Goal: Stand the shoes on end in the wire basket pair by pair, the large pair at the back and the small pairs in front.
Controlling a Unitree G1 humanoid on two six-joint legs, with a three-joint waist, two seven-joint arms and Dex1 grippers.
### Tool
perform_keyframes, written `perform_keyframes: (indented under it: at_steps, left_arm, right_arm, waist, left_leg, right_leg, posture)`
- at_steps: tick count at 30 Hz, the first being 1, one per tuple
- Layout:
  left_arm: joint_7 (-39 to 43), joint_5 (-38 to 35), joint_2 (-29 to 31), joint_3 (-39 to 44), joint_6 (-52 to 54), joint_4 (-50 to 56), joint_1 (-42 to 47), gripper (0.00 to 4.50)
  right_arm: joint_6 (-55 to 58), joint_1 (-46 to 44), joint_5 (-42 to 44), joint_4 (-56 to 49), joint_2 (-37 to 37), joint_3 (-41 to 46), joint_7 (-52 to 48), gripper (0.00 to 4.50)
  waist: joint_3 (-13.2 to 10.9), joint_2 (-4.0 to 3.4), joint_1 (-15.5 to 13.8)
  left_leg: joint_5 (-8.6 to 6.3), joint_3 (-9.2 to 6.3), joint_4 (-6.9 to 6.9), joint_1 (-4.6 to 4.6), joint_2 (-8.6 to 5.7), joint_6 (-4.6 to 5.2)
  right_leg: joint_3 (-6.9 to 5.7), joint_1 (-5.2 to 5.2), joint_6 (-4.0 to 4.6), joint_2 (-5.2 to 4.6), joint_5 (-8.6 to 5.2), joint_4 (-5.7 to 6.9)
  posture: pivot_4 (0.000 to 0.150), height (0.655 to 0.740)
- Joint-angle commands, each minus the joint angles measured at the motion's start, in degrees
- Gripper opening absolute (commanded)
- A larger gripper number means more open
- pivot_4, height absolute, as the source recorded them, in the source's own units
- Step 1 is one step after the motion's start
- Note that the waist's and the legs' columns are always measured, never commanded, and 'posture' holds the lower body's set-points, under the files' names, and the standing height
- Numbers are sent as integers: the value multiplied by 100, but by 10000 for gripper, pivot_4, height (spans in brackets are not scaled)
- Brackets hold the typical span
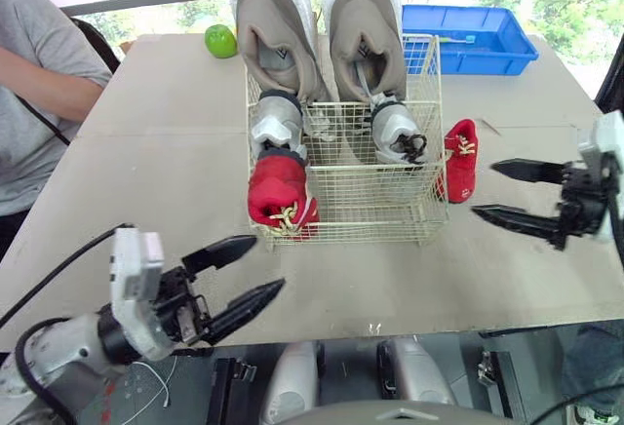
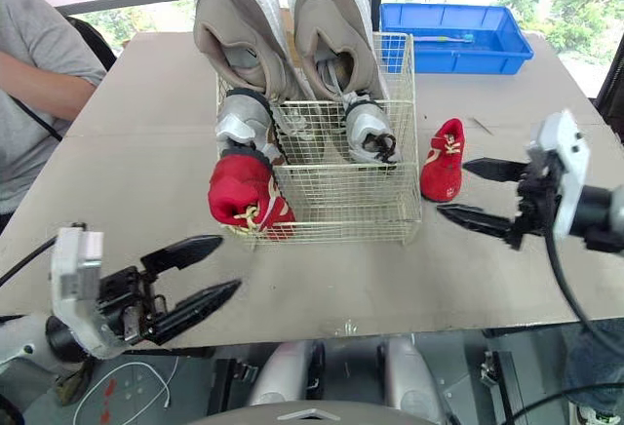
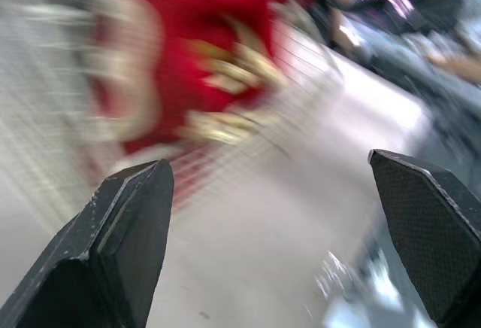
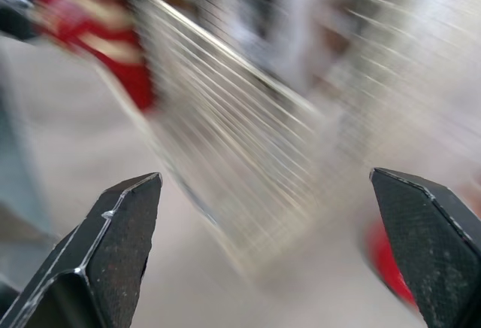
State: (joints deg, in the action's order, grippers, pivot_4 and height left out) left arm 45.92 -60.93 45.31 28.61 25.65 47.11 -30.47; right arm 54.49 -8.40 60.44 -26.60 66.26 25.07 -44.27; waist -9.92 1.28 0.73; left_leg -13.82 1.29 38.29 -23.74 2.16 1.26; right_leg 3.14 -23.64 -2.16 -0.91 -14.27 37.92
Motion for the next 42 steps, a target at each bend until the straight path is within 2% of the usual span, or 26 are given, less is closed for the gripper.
perform_keyframes:
  at_steps: [1,4,6,9,13,20,21,22,24,29,31,36,37,39,41,42]
  left_arm:
    - [-25,80,4,-284,-39,275,291,44670]
    - [17,171,53,-439,-23,257,566,44670]
    - [65,275,93,-524,-35,284,706,44670]
    - [11,311,73,-596,-2,314,800,44670]
    - [-178,265,-3,-569,4,374,833,44670]
    - [-555,278,-80,-775,64,561,989,44670]
    - [-581,301,-88,-802,62,578,1010,45000]
    - [-627,317,-97,-842,70,594,1051,45000]
    - [-725,298,-132,-864,79,619,1085,45000]
    - [-784,326,-141,-895,78,655,1056,45000]
    - [-804,315,-136,-933,85,648,1111,45000]
    - [-745,244,-74,-972,112,604,1230,45000]
    - [-701,181,-42,-946,124,558,1268,45000]
    - [-598,-74,31,-905,193,413,1388,45000]
    - [-534,-191,66,-846,229,313,1422,45000]
    - [-519,-217,77,-809,240,280,1430,45000]
  right_arm:
    - [308,-372,-303,549,281,-283,48,43160]
    - [488,-1496,-1177,1225,-126,-1541,657,43160]
    - [651,-2187,-1570,1777,-544,-2057,906,43160]
    - [776,-2663,-1825,2240,-847,-2269,890,43160]
    - [531,-3900,-2641,4065,-1761,-2723,1138,43160]
    - [-295,-5070,-3850,6461,-2380,-3363,444,43160]
    - [-441,-5203,-4048,6819,-2480,-3515,268,39085]
    - [-558,-5307,-4196,7129,-2557,-3595,133,38066]
    - [-727,-5470,-4433,7569,-2657,-3711,-177,31791]
    - [-1067,-5687,-4825,8103,-2729,-3694,-688,7670]
    - [-993,-5604,-4763,7843,-2568,-3504,-874,148]
    - [-374,-4937,-4244,6348,-2033,-2675,-1038,148]
    - [-91,-4537,-3946,5575,-1820,-2210,-1021,148]
    - [65,-3202,-2924,3082,-1725,-289,-1089,148]
    - [35,-2440,-1899,1417,-2173,1115,-902,148]
    - [6,-2324,-1426,889,-2443,1461,-643,148]
  waist:
    - [1,3,29]
    - [0,-3,89]
    - [-1,-2,120]
    - [-8,-11,107]
    - [-14,-17,129]
    - [-18,-18,113]
    - [-19,-18,122]
    - [-18,-18,138]
    - [-19,-19,154]
    - [-18,-19,149]
    - [-18,-20,132]
    - [-23,-27,41]
    - [-24,-28,23]
    - [-26,-33,-39]
    - [-28,-47,-108]
    - [-29,-59,-91]
  left_leg:
    - [0,1,0,-1,2,0]
    - [-1,2,-3,6,8,2]
    - [-1,0,-3,5,9,2]
    - [-1,2,-6,-6,5,2]
    - [-3,0,-8,-13,1,5]
    - [-4,8,-10,-16,1,6]
    - [-4,7,-10,-13,1,6]
    - [-3,8,-10,-13,0,6]
    - [-3,7,-10,-8,1,6]
    - [-3,4,-9,-5,3,6]
    - [-3,4,-8,-5,1,6]
    - [-4,0,-8,-11,-3,6]
    - [-4,0,-10,-12,-3,6]
    - [-4,-3,-13,-18,-3,6]
    - [-4,-12,-20,-33,-1,6]
    - [-4,-15,-21,-34,1,5]
  right_leg:
    - [-1,-1,0,3,0,0]
    - [7,-4,-1,7,1,4]
    - [3,-5,-1,14,1,5]
    - [2,-11,1,16,2,5]
    - [11,-17,-21,12,13,1]
    - [4,-18,-20,10,13,1]
    - [7,-18,-20,10,14,2]
    - [7,-18,-20,10,14,2]
    - [5,-16,-19,12,14,4]
    - [1,-10,-19,11,15,6]
    - [1,-9,-18,7,14,6]
    - [-4,-10,-19,-1,15,5]
    - [-5,-11,-20,-1,15,4]
    - [-13,-14,-21,-1,15,4]
    - [-38,-21,-30,0,10,6]
    - [-39,-20,-33,5,10,8]
  posture:
    - [1500,7400]
    - [1500,7400]
    - [1500,7400]
    - [1500,7400]
    - [1500,7400]
    - [1500,7400]
    - [1500,7400]
    - [1500,7400]
    - [1500,7400]
    - [1500,7400]
    - [1500,7400]
    - [1500,7400]
    - [1500,7400]
    - [1500,7400]
    - [1500,7400]
    - [1500,7400]
